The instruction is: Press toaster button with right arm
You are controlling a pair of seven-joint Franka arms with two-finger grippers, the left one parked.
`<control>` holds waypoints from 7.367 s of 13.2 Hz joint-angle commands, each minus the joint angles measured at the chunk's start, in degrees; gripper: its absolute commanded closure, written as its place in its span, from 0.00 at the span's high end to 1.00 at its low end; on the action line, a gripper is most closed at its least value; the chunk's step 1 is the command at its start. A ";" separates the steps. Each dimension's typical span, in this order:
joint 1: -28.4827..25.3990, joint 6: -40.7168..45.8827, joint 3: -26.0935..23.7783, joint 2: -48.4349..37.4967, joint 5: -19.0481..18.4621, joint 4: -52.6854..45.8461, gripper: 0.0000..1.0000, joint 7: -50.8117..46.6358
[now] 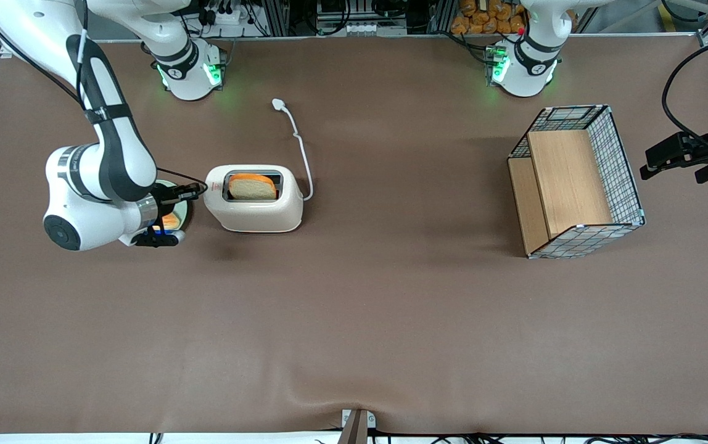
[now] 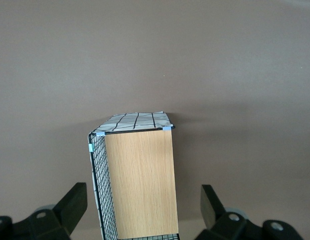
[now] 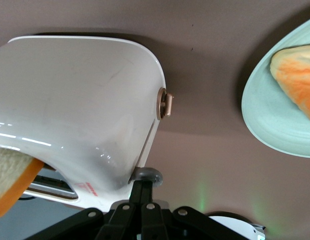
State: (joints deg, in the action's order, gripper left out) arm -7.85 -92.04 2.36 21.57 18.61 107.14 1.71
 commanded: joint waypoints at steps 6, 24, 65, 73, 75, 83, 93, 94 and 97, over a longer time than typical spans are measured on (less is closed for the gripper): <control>-0.07 -1.65 0.28 2.51 1.16 0.26 0.00 2.76; 9.07 -2.62 0.28 5.58 16.45 5.36 0.00 12.96; 12.23 11.00 2.21 9.29 11.98 -16.69 0.46 13.66; 11.19 7.25 1.95 1.30 -5.57 -24.16 1.00 13.49; 10.49 4.85 1.78 -2.66 -9.98 -24.26 1.00 13.49; 10.66 8.27 1.95 -13.30 -16.06 -24.34 1.00 12.72; 9.25 14.76 1.69 -22.88 -18.26 -21.97 1.00 2.51; 9.25 16.43 1.69 -23.50 -18.17 -21.89 1.00 1.55; 8.11 17.77 1.42 -24.82 -18.17 -20.83 1.00 -1.80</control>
State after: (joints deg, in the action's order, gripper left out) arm 1.14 -74.35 4.13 -0.59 1.86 83.78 2.26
